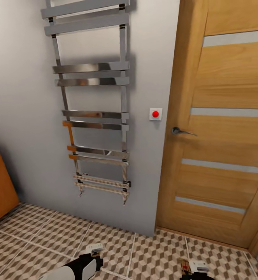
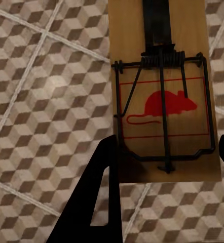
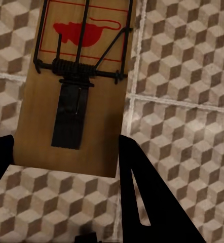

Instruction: Take the four mousetraps from the cabinet in the bathroom and place them on the bathroom floor. Make sure all four end up on the same floor surface, and ensure that at least two of them are either under or directly next to the same bathroom sink.

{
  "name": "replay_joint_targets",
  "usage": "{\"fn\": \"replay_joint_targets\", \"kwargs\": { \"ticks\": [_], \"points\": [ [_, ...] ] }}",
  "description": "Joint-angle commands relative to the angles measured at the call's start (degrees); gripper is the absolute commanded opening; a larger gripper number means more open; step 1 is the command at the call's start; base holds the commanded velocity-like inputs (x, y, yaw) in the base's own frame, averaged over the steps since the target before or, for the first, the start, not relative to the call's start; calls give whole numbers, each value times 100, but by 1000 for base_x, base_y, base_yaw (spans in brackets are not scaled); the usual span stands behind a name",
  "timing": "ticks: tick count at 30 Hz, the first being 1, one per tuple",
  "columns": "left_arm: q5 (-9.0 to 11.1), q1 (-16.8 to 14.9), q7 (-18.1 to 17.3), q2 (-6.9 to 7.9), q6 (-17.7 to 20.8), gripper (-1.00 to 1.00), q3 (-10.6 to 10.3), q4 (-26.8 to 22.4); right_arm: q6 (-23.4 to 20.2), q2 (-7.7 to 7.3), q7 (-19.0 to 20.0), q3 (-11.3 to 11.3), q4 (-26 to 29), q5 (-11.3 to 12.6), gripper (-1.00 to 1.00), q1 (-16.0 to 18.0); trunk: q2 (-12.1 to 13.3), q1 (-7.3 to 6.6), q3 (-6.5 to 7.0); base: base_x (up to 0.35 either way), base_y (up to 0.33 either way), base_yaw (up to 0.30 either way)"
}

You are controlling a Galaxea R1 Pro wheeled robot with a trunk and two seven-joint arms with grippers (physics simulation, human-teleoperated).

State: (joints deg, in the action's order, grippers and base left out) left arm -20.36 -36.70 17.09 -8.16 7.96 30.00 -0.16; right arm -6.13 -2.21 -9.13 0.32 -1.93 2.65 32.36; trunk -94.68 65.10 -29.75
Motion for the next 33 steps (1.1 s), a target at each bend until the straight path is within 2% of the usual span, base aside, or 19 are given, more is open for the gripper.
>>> {"fn": "replay_joint_targets", "kwargs": {
  "ticks": [1,14,33],
  "points": [
    [-64,-4,22,-1,27,-100,41,-2,-2,1,1,9,-9,52,-100,8,-3,0,-6,0,0,-300],
    [-63,-4,22,-1,30,-100,41,-2,-2,-6,5,7,0,52,-100,-134,-3,0,-6,0,0,-300],
    [-63,-4,22,-1,39,-100,41,-2,-2,-17,1,3,0,55,-100,-151,-3,0,-6,0,0,-300]
  ]
}}
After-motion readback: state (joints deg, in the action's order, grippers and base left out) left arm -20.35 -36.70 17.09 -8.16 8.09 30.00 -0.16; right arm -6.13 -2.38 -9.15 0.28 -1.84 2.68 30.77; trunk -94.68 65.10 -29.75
